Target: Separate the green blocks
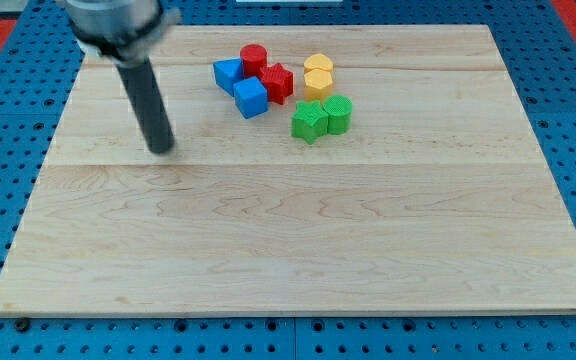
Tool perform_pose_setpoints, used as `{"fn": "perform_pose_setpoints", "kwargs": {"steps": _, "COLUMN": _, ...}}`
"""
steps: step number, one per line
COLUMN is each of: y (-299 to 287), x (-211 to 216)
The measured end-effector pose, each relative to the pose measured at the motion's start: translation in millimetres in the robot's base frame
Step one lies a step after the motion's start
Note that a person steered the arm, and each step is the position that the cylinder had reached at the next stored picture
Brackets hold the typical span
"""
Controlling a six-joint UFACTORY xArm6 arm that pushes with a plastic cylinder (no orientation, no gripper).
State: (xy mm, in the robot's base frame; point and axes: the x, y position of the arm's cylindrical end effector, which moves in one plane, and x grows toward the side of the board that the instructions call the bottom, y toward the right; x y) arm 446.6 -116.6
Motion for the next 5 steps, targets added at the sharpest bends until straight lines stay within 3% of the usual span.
{"fn": "perform_pose_setpoints", "kwargs": {"steps": 1, "y": 127, "x": 10}}
{"fn": "perform_pose_setpoints", "kwargs": {"steps": 2, "y": 213, "x": 5}}
{"fn": "perform_pose_setpoints", "kwargs": {"steps": 3, "y": 255, "x": -42}}
{"fn": "perform_pose_setpoints", "kwargs": {"steps": 5, "y": 147, "x": -66}}
